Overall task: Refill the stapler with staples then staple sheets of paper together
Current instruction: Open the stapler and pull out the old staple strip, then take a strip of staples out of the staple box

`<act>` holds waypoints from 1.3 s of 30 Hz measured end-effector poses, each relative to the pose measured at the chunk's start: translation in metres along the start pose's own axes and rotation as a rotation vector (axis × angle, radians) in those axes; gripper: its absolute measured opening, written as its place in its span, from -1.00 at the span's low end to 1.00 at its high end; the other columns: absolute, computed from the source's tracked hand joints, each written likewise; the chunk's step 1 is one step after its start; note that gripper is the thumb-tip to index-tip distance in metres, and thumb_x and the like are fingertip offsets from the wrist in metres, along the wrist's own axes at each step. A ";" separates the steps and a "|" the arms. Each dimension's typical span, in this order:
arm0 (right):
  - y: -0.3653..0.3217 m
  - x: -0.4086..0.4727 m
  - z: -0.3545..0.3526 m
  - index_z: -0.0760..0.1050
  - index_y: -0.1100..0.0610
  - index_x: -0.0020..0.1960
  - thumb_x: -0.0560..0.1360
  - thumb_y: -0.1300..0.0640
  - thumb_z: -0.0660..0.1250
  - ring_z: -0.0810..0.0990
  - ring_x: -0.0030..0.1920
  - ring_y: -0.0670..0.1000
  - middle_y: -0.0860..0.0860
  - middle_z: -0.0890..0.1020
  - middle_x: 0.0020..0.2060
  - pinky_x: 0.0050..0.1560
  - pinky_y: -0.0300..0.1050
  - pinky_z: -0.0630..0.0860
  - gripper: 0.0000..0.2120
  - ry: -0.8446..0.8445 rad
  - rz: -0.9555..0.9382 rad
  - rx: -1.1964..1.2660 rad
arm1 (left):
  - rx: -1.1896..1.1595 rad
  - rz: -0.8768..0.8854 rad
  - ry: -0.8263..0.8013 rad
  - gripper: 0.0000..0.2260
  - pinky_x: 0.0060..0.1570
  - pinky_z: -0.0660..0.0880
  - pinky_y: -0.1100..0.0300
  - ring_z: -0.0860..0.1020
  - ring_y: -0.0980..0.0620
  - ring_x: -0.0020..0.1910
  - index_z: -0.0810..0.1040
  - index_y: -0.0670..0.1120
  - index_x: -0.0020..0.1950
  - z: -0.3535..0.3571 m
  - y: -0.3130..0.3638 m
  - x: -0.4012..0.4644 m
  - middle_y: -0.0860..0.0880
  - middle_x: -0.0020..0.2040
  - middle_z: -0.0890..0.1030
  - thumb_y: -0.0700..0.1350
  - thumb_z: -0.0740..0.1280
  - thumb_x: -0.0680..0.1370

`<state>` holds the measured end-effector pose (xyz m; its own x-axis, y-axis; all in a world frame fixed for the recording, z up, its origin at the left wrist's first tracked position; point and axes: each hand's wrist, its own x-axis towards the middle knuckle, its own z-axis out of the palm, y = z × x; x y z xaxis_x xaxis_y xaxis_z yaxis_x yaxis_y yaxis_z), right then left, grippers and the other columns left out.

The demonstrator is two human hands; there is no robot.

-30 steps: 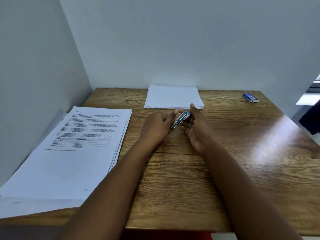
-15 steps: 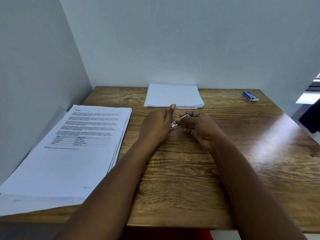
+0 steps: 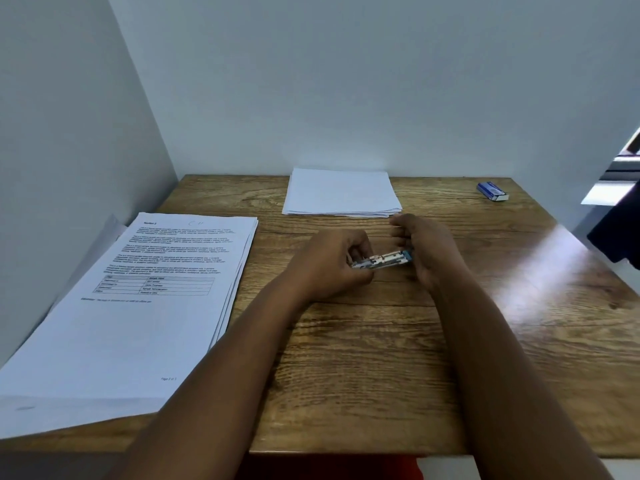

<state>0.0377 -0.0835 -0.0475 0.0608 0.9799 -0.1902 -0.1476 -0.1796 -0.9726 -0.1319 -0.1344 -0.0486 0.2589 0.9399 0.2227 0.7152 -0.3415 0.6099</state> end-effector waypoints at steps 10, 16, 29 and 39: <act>-0.004 0.001 -0.012 0.56 0.21 -0.04 0.55 0.26 0.31 0.44 -0.33 -0.07 0.04 0.53 -0.31 -0.31 -0.22 0.37 -0.94 0.071 -0.018 0.088 | 0.031 0.194 -0.227 -0.80 -0.31 0.47 0.25 0.53 0.22 -0.27 0.63 0.04 -0.14 0.007 0.005 -0.003 0.14 -0.21 0.61 0.08 0.58 0.40; -0.003 0.003 -0.011 0.54 0.19 -0.07 0.55 0.26 0.32 0.44 -0.36 -0.08 0.03 0.53 -0.33 -0.34 -0.23 0.38 -0.96 0.072 -0.013 0.091 | -0.004 0.206 -0.278 -0.77 -0.36 0.41 0.34 0.52 0.21 -0.31 0.59 0.05 -0.15 0.012 0.005 -0.004 0.15 -0.24 0.59 0.09 0.58 0.39; -0.001 0.006 -0.013 0.52 0.19 0.01 0.56 0.23 0.32 0.47 -0.35 -0.08 0.02 0.54 -0.32 -0.35 -0.24 0.42 -0.95 0.056 -0.004 0.094 | -0.427 -0.271 -0.100 -0.69 -0.20 0.50 0.18 0.59 0.13 -0.21 0.65 -0.02 -0.07 0.011 0.014 0.011 0.04 -0.15 0.68 0.18 0.28 0.61; -0.018 0.021 -0.025 0.51 0.19 -0.08 0.56 0.26 0.26 0.45 -0.37 -0.04 0.06 0.51 -0.34 -0.33 -0.17 0.36 -0.92 0.048 0.095 0.011 | -0.726 -0.509 -0.139 -0.83 -0.10 0.55 0.18 0.56 0.06 -0.20 0.58 -0.09 0.03 -0.007 0.037 0.080 -0.03 -0.11 0.60 0.00 0.33 0.63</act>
<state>0.0667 -0.0620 -0.0371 0.0927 0.9530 -0.2883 -0.1659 -0.2707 -0.9483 -0.0894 -0.0724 -0.0026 0.1323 0.9534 -0.2712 0.1900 0.2441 0.9509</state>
